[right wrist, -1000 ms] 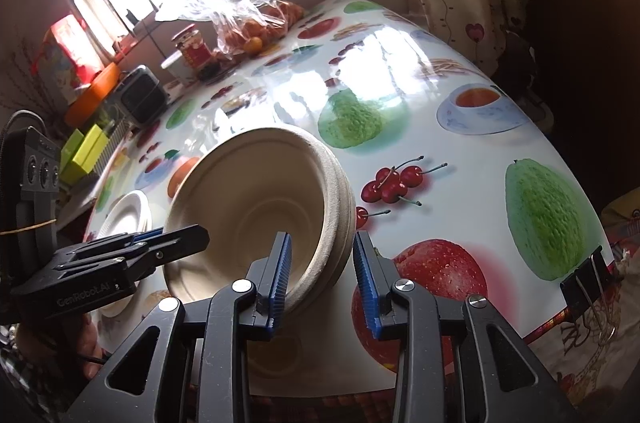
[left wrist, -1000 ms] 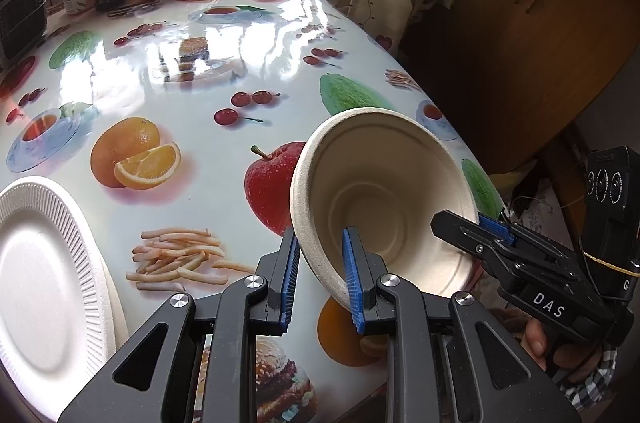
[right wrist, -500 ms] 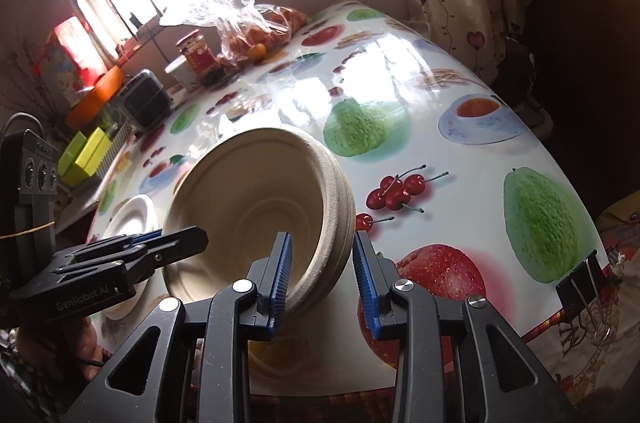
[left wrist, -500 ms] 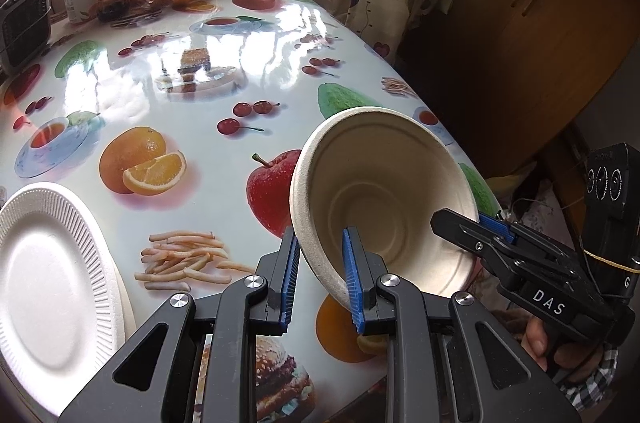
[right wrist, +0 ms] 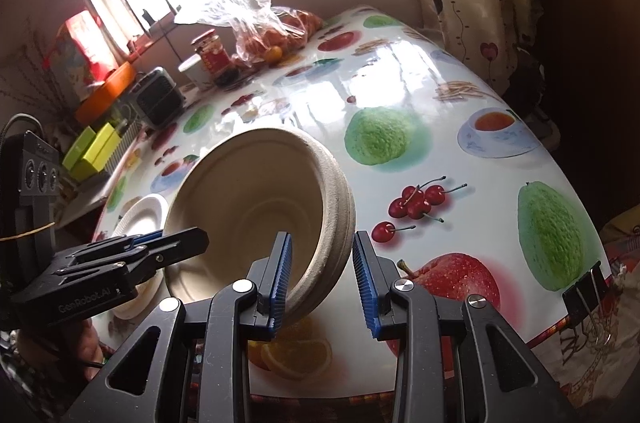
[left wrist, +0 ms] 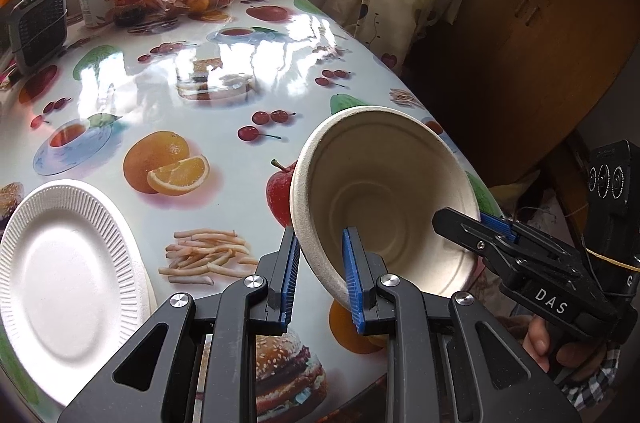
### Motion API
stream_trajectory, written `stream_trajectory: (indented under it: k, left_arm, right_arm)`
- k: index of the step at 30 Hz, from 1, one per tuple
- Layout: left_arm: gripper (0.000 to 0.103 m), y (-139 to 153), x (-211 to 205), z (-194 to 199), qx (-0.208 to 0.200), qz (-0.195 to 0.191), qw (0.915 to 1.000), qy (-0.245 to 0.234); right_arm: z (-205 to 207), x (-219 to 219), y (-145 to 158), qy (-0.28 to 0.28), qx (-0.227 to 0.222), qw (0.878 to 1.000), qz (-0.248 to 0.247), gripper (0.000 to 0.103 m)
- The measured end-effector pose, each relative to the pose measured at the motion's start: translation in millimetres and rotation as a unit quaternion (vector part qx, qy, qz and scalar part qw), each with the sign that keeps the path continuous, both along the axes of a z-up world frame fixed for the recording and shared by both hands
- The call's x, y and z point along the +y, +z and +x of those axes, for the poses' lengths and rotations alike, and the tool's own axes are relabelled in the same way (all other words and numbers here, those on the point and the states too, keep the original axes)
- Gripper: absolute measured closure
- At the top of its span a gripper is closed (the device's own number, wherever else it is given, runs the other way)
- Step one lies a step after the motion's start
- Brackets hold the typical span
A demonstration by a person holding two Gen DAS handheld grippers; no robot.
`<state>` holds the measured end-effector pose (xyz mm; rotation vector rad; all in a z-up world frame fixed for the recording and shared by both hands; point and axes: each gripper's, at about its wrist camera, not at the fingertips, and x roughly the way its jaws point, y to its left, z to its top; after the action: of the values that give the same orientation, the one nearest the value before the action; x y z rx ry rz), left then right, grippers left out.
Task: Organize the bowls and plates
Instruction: 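Lift the nested tan bowls with the left tool and carry them over the white plates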
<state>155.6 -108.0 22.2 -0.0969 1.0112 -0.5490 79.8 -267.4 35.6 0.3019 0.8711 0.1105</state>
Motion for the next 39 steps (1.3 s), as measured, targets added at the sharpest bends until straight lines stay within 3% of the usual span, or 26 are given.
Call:
stream_trajectory:
  k: [39]
  left_arm:
    - [0.080, 17, 114, -22, -0.025, -0.002, 0.9930, 0.115]
  right_arm:
    - [32, 114, 10, 0.116, -0.018, 0.993, -0.010, 0.072]
